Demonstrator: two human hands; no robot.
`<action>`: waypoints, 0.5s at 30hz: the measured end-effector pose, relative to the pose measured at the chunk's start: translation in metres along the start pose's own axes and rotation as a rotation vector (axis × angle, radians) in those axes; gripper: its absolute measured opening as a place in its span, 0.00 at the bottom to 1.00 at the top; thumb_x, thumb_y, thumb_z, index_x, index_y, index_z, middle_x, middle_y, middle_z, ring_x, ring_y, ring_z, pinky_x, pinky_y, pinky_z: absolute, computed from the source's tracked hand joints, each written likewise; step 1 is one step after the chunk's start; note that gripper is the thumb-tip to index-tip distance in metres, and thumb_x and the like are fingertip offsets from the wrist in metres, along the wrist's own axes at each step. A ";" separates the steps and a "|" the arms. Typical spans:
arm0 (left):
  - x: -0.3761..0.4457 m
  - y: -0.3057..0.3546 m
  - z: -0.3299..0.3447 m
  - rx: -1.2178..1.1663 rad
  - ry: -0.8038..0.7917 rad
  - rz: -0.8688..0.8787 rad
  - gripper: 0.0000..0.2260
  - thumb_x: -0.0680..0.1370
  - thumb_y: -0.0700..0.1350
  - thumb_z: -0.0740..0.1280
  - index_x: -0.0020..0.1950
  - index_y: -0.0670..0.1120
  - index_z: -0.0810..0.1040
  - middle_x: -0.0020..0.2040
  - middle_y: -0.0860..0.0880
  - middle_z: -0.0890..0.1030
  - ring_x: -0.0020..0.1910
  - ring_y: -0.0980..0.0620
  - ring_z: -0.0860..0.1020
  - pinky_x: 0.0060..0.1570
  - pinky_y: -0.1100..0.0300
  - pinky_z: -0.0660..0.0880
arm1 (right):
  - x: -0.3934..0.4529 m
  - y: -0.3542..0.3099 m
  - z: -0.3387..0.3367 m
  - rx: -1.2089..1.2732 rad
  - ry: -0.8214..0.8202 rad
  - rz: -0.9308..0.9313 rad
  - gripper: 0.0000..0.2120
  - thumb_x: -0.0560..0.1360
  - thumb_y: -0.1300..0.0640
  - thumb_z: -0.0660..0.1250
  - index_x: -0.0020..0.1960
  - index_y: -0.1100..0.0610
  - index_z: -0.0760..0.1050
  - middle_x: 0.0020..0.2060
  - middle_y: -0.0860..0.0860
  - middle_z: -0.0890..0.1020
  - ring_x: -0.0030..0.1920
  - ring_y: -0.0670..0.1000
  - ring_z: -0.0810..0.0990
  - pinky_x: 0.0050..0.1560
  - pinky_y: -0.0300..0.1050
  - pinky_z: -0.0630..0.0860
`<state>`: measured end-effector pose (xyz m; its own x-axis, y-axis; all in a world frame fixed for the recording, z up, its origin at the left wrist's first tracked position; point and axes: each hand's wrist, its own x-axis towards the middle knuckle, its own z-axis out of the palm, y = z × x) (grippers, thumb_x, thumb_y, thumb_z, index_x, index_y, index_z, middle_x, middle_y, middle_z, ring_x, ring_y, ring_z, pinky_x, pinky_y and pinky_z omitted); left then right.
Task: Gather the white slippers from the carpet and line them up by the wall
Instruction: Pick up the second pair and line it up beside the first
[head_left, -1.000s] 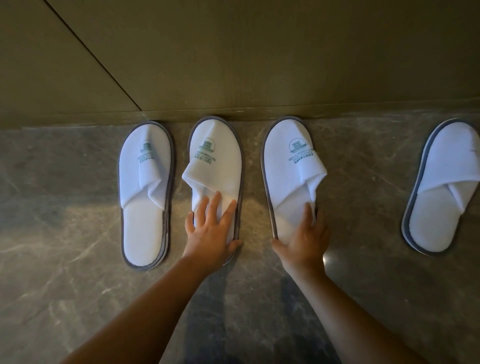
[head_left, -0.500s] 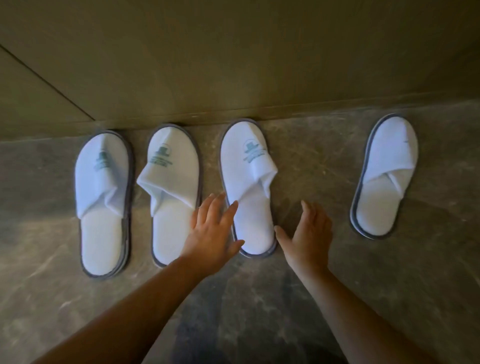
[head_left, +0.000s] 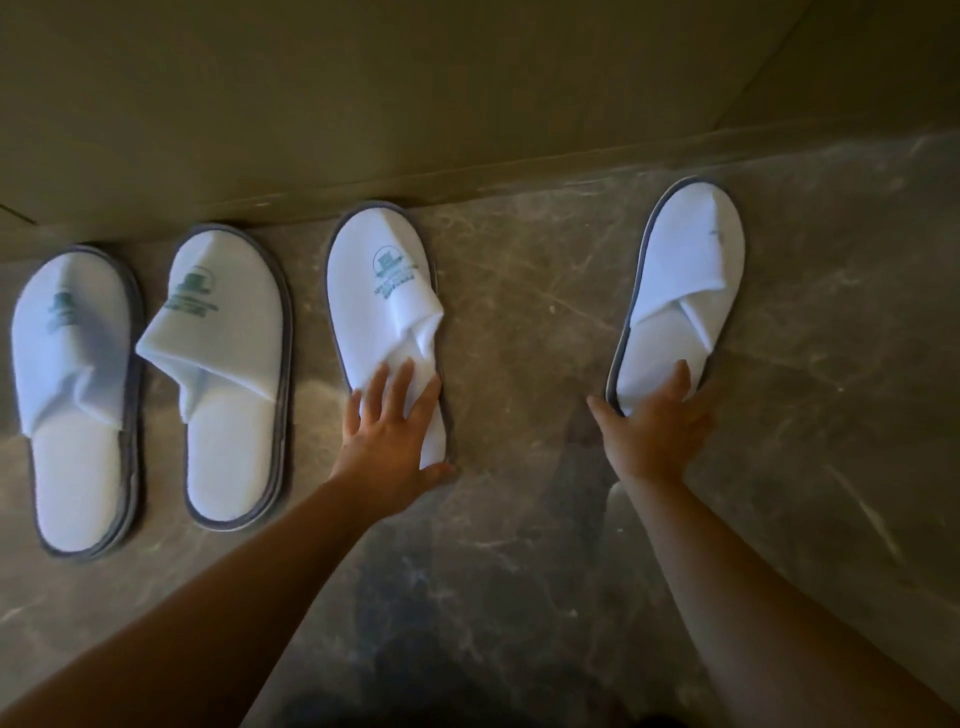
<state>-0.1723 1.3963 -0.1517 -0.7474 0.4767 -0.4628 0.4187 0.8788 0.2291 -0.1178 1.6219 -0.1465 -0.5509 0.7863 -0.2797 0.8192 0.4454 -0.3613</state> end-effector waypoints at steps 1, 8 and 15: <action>-0.001 0.001 0.000 -0.006 -0.001 -0.006 0.42 0.68 0.63 0.64 0.72 0.52 0.43 0.76 0.44 0.43 0.73 0.40 0.39 0.70 0.41 0.41 | 0.002 0.001 0.001 0.012 0.003 0.000 0.44 0.65 0.48 0.72 0.70 0.59 0.50 0.70 0.66 0.57 0.68 0.66 0.58 0.67 0.61 0.60; -0.002 0.006 -0.006 -0.006 -0.055 -0.036 0.42 0.69 0.62 0.63 0.72 0.52 0.40 0.76 0.46 0.40 0.73 0.41 0.38 0.70 0.42 0.41 | 0.008 0.009 -0.005 0.058 -0.002 -0.053 0.39 0.64 0.54 0.74 0.67 0.61 0.57 0.67 0.66 0.63 0.65 0.66 0.62 0.64 0.58 0.61; -0.002 0.005 -0.004 0.003 -0.048 -0.043 0.42 0.69 0.63 0.63 0.72 0.52 0.41 0.76 0.47 0.41 0.73 0.42 0.38 0.70 0.40 0.43 | -0.020 0.005 0.007 0.067 -0.108 -0.238 0.42 0.61 0.56 0.75 0.68 0.59 0.57 0.69 0.64 0.60 0.67 0.64 0.59 0.66 0.60 0.61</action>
<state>-0.1708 1.3999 -0.1460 -0.7392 0.4365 -0.5129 0.3881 0.8984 0.2053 -0.1040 1.6049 -0.1490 -0.7437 0.6106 -0.2720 0.6540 0.5804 -0.4852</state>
